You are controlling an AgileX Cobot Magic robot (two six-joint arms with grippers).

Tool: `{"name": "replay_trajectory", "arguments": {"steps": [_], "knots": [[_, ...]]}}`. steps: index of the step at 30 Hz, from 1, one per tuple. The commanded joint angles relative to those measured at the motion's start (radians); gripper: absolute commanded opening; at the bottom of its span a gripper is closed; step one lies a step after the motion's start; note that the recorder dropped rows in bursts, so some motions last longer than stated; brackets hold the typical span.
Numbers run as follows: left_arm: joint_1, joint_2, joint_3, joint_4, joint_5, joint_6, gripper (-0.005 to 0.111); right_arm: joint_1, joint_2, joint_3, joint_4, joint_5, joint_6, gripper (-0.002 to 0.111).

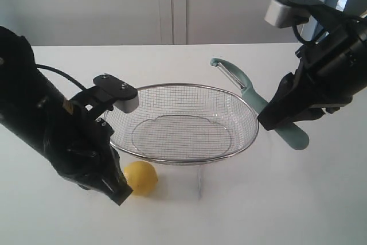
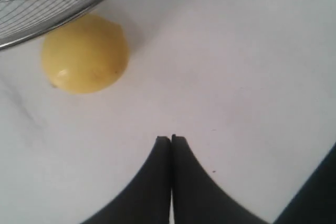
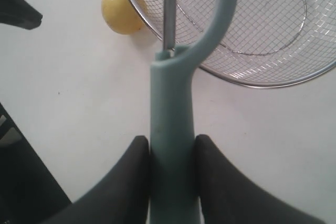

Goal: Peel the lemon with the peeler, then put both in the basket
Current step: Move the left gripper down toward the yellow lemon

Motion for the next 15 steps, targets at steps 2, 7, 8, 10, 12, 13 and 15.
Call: {"name": "replay_trajectory", "arguments": {"steps": [2,7,8,10,12,13,15], "knots": [[-0.005,0.001,-0.008,0.237,0.030,-0.388,0.000,0.000,-0.007,0.002,0.007,-0.008,-0.011,0.000],[-0.005,0.001,-0.008,0.245,0.028,-0.419,0.000,0.000,-0.007,0.002,0.007,-0.008,-0.011,0.000],[-0.005,0.001,-0.008,0.237,0.021,-0.419,0.002,0.000,-0.007,0.002,0.007,-0.008,-0.011,0.000],[-0.005,0.001,-0.008,0.237,0.003,-0.431,0.008,0.000,-0.007,0.002,0.007,-0.008,-0.011,0.000],[-0.005,0.001,-0.006,0.237,-0.035,-0.431,0.017,0.000,-0.007,0.002,0.007,-0.008,-0.011,0.000],[-0.005,0.001,-0.004,0.242,-0.053,-0.431,0.021,0.000,-0.007,0.002,0.007,-0.008,-0.011,0.000],[-0.005,0.001,-0.004,0.244,-0.077,-0.431,0.031,0.000,-0.007,0.002,0.007,-0.008,-0.011,0.000]]}}
